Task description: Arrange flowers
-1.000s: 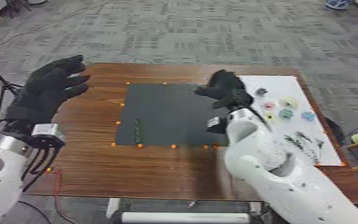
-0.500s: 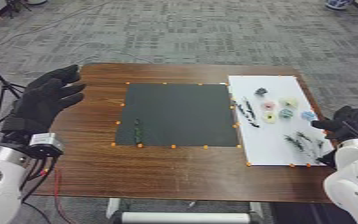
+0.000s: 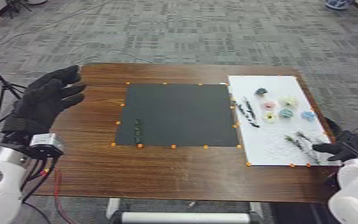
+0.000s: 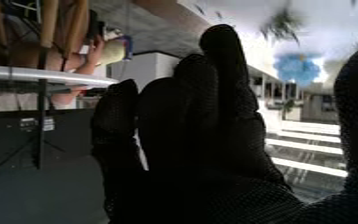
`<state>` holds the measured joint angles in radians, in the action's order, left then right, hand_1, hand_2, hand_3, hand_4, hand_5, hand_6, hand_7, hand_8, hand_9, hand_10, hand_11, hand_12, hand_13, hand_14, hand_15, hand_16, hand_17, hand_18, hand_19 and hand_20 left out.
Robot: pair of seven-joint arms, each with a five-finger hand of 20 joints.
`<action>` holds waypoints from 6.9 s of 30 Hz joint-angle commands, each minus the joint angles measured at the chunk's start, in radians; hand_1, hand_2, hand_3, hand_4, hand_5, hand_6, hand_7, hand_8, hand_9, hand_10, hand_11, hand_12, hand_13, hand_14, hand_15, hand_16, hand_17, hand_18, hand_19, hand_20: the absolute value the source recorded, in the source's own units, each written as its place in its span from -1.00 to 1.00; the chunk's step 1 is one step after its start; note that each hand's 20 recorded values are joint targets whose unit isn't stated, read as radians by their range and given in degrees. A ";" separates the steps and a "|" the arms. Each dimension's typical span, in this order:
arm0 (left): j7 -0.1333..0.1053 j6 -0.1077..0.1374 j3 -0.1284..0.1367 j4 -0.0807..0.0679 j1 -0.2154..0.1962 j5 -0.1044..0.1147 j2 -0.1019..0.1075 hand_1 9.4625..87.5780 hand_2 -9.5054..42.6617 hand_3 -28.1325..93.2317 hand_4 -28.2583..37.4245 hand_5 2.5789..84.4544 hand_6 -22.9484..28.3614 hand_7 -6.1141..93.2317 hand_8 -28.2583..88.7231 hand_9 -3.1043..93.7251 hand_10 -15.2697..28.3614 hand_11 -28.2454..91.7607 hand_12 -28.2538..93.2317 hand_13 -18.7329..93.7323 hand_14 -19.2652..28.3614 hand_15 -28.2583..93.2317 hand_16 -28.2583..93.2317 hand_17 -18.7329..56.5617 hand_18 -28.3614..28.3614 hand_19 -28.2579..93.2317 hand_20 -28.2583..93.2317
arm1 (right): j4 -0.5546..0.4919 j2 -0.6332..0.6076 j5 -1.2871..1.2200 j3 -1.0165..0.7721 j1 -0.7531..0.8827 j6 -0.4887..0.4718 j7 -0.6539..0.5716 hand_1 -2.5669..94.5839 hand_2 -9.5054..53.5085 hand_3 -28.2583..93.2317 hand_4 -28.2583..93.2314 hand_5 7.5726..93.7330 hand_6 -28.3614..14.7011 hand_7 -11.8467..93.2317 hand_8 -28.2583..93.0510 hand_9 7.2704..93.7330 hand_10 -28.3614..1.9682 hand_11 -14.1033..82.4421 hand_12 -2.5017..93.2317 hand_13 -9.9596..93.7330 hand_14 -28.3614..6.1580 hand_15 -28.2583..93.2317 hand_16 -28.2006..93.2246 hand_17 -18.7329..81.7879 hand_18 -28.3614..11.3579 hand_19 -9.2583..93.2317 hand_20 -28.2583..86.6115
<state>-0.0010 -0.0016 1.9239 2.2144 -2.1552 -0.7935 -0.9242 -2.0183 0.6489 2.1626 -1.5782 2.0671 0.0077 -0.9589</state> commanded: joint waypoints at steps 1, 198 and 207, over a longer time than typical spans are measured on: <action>0.002 0.005 0.009 0.009 -0.022 -0.001 -0.015 -0.53 -0.85 0.59 -0.86 -0.39 0.00 -0.41 -0.70 -0.53 0.17 -0.05 -0.20 -0.45 0.37 0.33 -0.62 -0.75 0.69 0.15 -0.33 | -0.018 0.015 -0.001 0.010 0.014 -0.031 0.019 -0.44 -1.00 0.61 -1.00 0.15 0.14 0.19 -0.79 0.19 -0.10 0.54 0.08 0.23 -0.26 0.80 0.12 -0.17 -0.75 0.73 0.43; -0.006 0.072 0.101 0.013 -0.188 0.022 -0.101 -0.62 -0.85 0.60 -0.94 -0.43 0.00 -0.43 -0.69 -0.56 0.16 -0.10 -0.18 -0.50 0.34 0.25 -0.60 -0.77 0.67 0.12 -0.33 | 0.323 0.320 0.036 1.107 -1.074 -0.186 0.836 -0.53 -0.38 1.00 -0.75 0.01 0.26 -0.50 -0.71 0.15 -0.01 0.39 0.34 0.18 -0.30 0.81 0.20 -0.22 -0.73 0.66 0.49; -0.005 0.072 0.098 0.011 -0.181 0.024 -0.097 -0.62 -0.85 0.60 -0.94 -0.42 0.00 -0.43 -0.69 -0.56 0.16 -0.09 -0.18 -0.50 0.34 0.25 -0.60 -0.77 0.67 0.12 -0.33 | 0.339 0.320 0.028 1.107 -1.083 -0.180 0.814 -0.55 -0.36 1.00 -0.75 0.02 0.26 -0.50 -0.71 0.15 -0.01 0.40 0.34 0.18 -0.30 0.82 0.21 -0.22 -0.73 0.66 0.49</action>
<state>-0.0118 0.0704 2.0245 2.2291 -2.3358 -0.7688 -1.0191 -1.6948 0.9741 2.1790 -0.4701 0.9999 -0.1764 -0.1207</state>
